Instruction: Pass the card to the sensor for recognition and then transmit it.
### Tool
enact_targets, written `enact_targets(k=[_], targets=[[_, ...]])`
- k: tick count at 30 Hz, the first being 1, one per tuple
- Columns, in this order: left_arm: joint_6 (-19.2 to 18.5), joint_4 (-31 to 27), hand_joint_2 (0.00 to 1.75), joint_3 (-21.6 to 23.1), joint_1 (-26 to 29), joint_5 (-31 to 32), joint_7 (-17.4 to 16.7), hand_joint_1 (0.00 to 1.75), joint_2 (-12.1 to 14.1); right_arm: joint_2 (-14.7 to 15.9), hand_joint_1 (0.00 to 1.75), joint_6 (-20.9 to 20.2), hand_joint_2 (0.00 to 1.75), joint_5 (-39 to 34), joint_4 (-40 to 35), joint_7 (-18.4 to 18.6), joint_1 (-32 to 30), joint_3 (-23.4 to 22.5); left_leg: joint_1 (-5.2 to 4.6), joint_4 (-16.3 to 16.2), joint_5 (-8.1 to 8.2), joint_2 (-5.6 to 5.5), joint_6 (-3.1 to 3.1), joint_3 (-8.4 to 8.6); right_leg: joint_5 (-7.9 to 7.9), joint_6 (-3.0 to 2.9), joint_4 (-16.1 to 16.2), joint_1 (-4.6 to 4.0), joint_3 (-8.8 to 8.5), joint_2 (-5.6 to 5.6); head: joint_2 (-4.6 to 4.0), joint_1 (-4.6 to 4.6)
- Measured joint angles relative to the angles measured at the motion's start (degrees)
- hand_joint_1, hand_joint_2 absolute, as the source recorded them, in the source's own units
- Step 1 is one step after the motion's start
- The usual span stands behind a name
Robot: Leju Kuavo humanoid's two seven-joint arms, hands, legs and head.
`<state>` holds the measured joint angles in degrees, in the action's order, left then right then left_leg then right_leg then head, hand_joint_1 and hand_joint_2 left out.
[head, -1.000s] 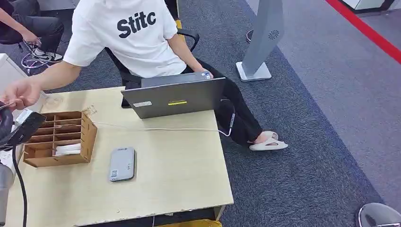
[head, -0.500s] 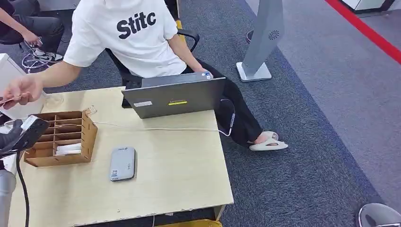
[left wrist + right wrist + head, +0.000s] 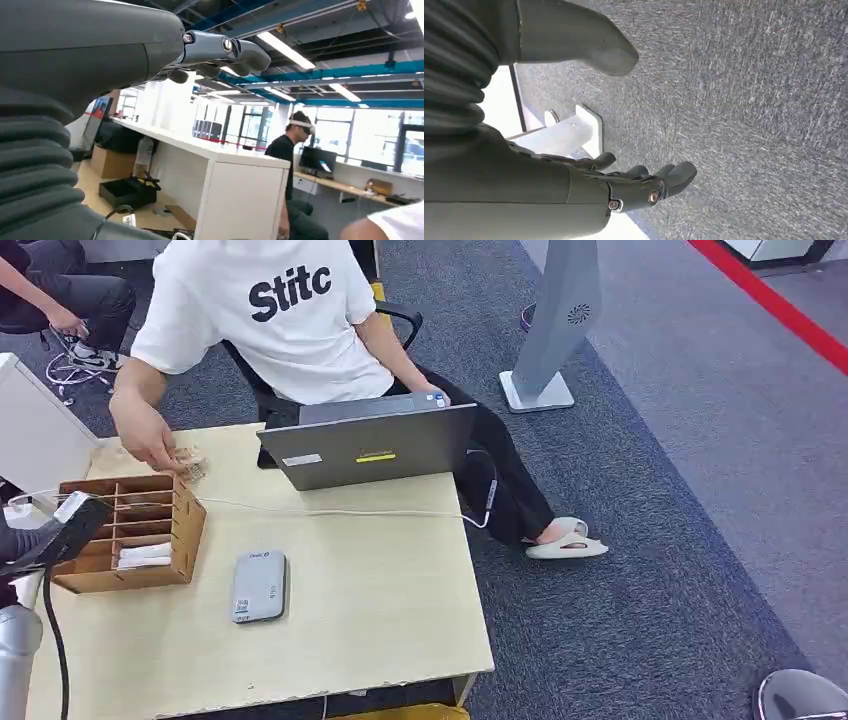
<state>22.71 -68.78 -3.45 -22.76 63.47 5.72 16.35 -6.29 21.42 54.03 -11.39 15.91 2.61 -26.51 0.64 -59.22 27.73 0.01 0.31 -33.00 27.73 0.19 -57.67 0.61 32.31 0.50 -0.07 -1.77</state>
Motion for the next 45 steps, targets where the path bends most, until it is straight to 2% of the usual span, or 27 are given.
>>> enact_targets(k=[6, 7, 12, 16, 28, 31, 38, 42, 44, 45], targets=[[-0.3, -5.6, 0.00, 0.0, 4.6, -0.2, 0.8, 0.00, -1.3, 0.0, 0.00, -0.3, 1.75, 0.2, 0.0, 0.0, 0.0, -0.5, 0.00, 0.0, 0.01, 0.00, 0.01, 0.00, 0.00, 0.00, 0.0, 0.00, 0.01, 0.00, 0.00, 0.00], [-0.3, -6.0, 1.75, 0.0, 4.9, -0.2, 0.8, 0.00, -1.5, 0.0, 0.00, -0.3, 1.75, 0.2, 0.0, 0.0, 0.0, -0.7, 0.00, 0.0, 0.01, 0.00, 0.01, -0.01, 0.00, 0.00, 0.0, 0.00, 0.01, 0.00, 0.00, 0.00], [-2.3, -10.6, 1.75, 0.3, 8.2, 0.5, 2.4, 0.00, -2.7, 0.0, 0.00, -0.4, 1.75, 0.6, 0.0, 0.0, 0.0, -1.4, 0.00, 0.0, 0.03, 0.03, 0.00, 0.01, 0.00, 0.00, 0.0, 0.00, 0.02, 0.03, 0.00, 0.02], [-3.3, -14.8, 1.75, 1.9, 11.4, 1.3, 2.0, 0.00, -4.1, 0.0, 0.00, -0.4, 1.75, 0.7, 0.0, -0.1, 0.0, -1.9, 0.00, 0.0, 0.03, 0.02, 0.00, -0.01, 0.01, 0.00, 0.0, 0.00, 0.02, 0.01, 0.00, 0.00], [-3.5, -17.3, 1.75, 2.5, 12.4, 1.2, 1.6, 0.00, -5.0, 0.0, 0.00, -0.4, 1.75, 1.1, 0.0, -0.1, 0.0, -2.7, 0.01, 0.0, 0.03, 0.01, 0.00, 0.00, 0.00, 0.00, 0.0, 0.00, 0.02, 0.00, 0.00, 0.02], [-4.6, -17.6, 1.75, 2.8, 12.7, 1.2, 2.0, 0.00, -5.1, 0.0, 0.00, -0.4, 1.75, 1.1, 0.0, -0.4, 0.0, -2.7, 0.01, 0.0, 0.03, 0.01, 0.00, 0.00, 0.00, 0.00, 0.0, 0.00, 0.02, 0.00, 0.00, 0.02], [-13.5, -20.7, 1.75, 7.9, 15.5, 0.3, -0.1, 0.00, -4.9, 0.0, 0.00, -0.4, 1.75, 1.2, 0.0, -0.7, 0.0, -4.1, -0.01, 0.0, 0.04, 0.00, 0.01, -0.03, 0.01, 0.01, 0.0, 0.00, 0.02, -0.01, 0.00, 0.00], [-18.5, -20.7, 1.75, 9.6, 15.5, -3.3, -0.9, 0.00, -2.9, 0.0, 0.00, -0.4, 1.75, 1.2, 0.0, -1.0, 0.0, -4.8, 0.01, 0.0, 0.04, 0.02, 0.01, 0.00, 0.01, 0.01, 0.0, 0.00, 0.03, 0.01, 0.00, 0.02], [-22.8, -20.4, 1.75, 9.9, 15.4, -5.9, -2.2, 0.00, -1.1, 0.0, 0.00, -0.5, 1.75, 1.4, 0.0, -1.0, 0.0, -5.3, 0.03, 0.0, 0.03, 0.02, 0.00, 0.00, 0.01, 0.00, 0.0, 0.00, 0.03, 0.01, 0.00, 0.02], [-23.7, -20.1, 1.75, 10.1, 15.4, -6.8, -2.3, 0.00, -0.3, 0.0, 0.00, -0.5, 1.75, 1.4, 0.0, -1.0, 0.0, -5.5, 0.04, 0.0, 0.03, 0.02, 0.00, 0.01, 0.01, 0.00, 0.0, 0.00, 0.05, 0.01, 0.00, 0.04]])
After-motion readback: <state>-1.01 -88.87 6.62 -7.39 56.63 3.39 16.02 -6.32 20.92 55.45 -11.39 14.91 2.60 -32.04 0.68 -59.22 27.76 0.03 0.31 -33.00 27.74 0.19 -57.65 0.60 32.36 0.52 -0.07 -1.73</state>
